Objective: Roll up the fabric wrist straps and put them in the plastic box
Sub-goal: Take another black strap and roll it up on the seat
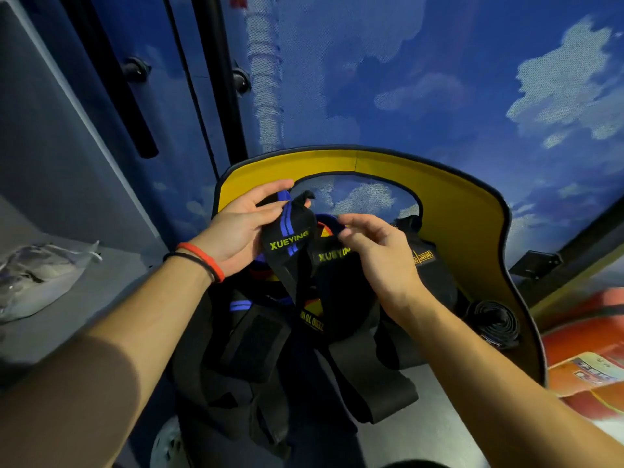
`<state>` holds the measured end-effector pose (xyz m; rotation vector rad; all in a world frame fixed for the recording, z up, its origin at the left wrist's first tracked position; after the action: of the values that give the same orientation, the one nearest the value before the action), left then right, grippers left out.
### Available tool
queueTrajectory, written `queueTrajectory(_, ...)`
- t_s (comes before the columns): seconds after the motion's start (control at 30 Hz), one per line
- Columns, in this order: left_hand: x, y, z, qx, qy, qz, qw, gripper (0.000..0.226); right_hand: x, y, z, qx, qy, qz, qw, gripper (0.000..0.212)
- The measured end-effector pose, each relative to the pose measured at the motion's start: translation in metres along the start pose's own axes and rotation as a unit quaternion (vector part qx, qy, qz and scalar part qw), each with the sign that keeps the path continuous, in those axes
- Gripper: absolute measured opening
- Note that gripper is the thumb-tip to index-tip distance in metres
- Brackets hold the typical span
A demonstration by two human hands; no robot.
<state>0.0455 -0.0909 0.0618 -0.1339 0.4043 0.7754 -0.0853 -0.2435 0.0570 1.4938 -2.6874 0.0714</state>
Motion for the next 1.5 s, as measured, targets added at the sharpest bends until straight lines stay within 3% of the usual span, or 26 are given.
queueTrajectory(0.1, -0.019, 0.000, 0.000, 0.005, -0.034, -0.037, 0.999, 0.042, -0.012, -0.001, 0.007, -0.001, 0.036, -0.085, 0.996, 0.023)
queueTrajectory(0.2, -0.022, -0.001, -0.004, 0.004, -0.073, -0.018, 0.997, 0.038, -0.007, -0.005, 0.013, -0.006, 0.027, -0.095, 0.995, 0.028)
queueTrajectory(0.37, -0.004, 0.005, -0.014, 0.059, -0.163, 0.035, 0.984, 0.038, 0.026, -0.006, -0.001, 0.000, -0.054, -0.002, 0.999, 0.016)
queueTrajectory(0.57, 0.001, 0.022, -0.047, 0.189, -0.282, -0.065, 0.938, 0.062, 0.069, -0.006, -0.004, -0.021, -0.075, 0.087, 0.993, 0.014)
queueTrajectory(0.7, -0.019, 0.024, -0.053, 0.173, -0.306, -0.095, 0.931, 0.037, 0.074, -0.007, 0.000, -0.032, -0.062, 0.099, 0.993, 0.014)
queueTrajectory(0.9, -0.034, 0.013, -0.067, 0.144, -0.336, -0.124, 0.922, 0.025, 0.072, -0.011, 0.004, -0.028, -0.034, 0.097, 0.994, 0.013)
queueTrajectory(0.97, -0.034, 0.008, -0.068, 0.102, -0.392, -0.087, 0.910, 0.009, 0.074, -0.013, 0.008, -0.015, 0.004, 0.119, 0.993, 0.014)
queueTrajectory(1.03, -0.023, 0.002, -0.066, 0.061, -0.450, -0.005, 0.891, 0.012, 0.074, -0.014, 0.013, -0.014, 0.045, 0.126, 0.991, 0.019)
queueTrajectory(1.13, -0.006, 0.000, -0.063, 0.059, -0.461, 0.059, 0.884, 0.010, 0.052, -0.006, 0.019, -0.012, 0.044, 0.051, 0.998, 0.017)
queueTrajectory(1.23, 0.006, 0.007, -0.070, 0.150, -0.376, 0.011, 0.915, 0.010, 0.015, 0.014, 0.020, -0.020, 0.020, -0.086, 0.996, 0.031)
queueTrajectory(1.3, 0.013, 0.017, -0.070, 0.191, -0.421, -0.032, 0.886, 0.006, 0.000, 0.026, 0.025, -0.039, 0.040, -0.137, 0.989, 0.037)
queueTrajectory(1.4, 0.031, 0.035, -0.067, 0.228, -0.521, -0.073, 0.819, 0.021, -0.003, 0.032, 0.032, -0.059, 0.084, -0.139, 0.985, 0.040)
queueTrajectory(1.5, 0.039, 0.055, -0.065, 0.263, -0.626, -0.091, 0.728, 0.038, -0.004, 0.031, 0.034, -0.082, 0.067, -0.131, 0.986, 0.046)
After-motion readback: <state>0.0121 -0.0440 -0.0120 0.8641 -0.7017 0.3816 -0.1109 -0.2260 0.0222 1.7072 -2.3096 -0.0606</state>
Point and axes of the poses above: each hand's wrist, its own y-axis away from the middle knuckle, its own x-axis out of the back of the hand, z = x × y, the point moved 7 cm from there along -y, towards the middle knuckle, and after that the axes turned 2 degrees about y, right-handed, at the moved point
